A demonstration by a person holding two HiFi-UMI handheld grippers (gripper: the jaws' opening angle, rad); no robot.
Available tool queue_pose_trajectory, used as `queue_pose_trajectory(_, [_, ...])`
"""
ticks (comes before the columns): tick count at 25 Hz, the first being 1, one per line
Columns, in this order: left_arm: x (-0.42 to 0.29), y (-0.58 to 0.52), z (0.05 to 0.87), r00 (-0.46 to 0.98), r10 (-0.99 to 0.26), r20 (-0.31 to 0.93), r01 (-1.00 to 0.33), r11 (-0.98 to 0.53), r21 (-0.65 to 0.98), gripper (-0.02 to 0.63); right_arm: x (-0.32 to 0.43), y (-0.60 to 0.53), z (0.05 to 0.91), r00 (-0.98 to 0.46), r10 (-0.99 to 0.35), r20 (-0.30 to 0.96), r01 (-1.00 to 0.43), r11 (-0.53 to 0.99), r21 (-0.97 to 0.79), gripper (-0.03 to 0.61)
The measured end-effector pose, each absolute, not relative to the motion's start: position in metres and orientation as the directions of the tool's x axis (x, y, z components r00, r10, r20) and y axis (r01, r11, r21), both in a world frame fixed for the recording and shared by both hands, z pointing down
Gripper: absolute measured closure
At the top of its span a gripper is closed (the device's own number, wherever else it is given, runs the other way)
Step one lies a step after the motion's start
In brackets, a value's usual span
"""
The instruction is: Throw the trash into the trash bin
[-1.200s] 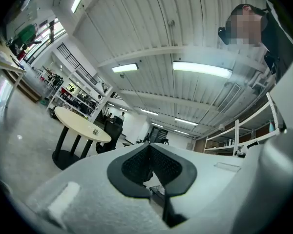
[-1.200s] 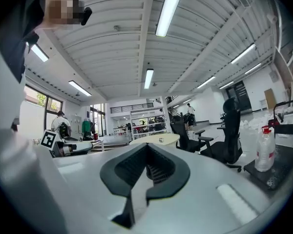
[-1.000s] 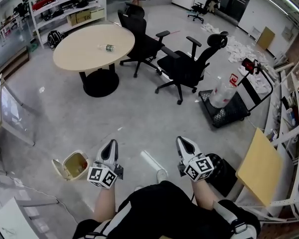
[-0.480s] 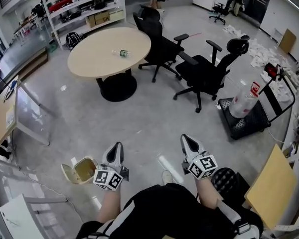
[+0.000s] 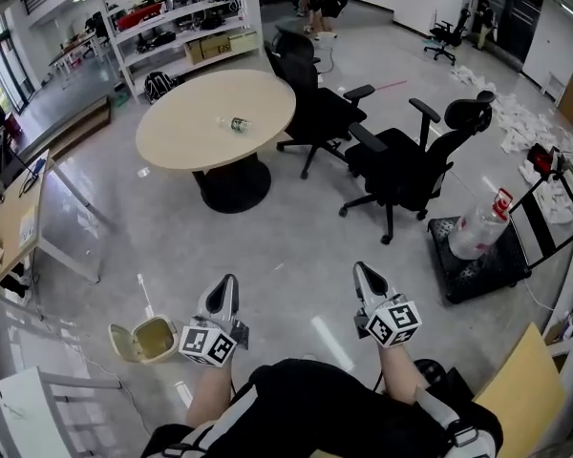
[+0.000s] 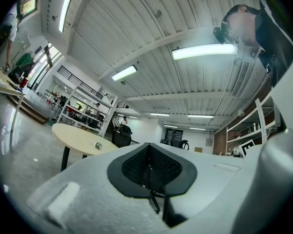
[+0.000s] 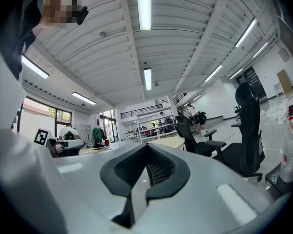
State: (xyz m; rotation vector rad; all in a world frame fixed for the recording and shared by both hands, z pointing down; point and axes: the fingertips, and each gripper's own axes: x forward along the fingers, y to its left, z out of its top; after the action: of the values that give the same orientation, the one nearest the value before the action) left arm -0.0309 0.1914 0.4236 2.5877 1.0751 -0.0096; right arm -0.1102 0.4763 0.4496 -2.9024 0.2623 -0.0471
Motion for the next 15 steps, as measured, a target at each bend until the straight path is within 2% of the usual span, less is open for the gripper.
queue_pose_trajectory(7, [-0.020, 0.211, 0.435, 0.720, 0.689, -0.083, 0.680, -0.676, 0.285, 0.611, -0.091, 0.509, 0.479, 0.985, -0.168, 0.036, -0.151, -0.947, -0.285, 0.574])
queue_pose_trajectory(15, [0.048, 0.203, 0.426, 0.737, 0.659, -0.150, 0.673, -0.696, 0.249, 0.611, -0.026, 0.497, 0.459, 0.974, -0.227, 0.002, -0.220, -0.947, -0.235, 0.574])
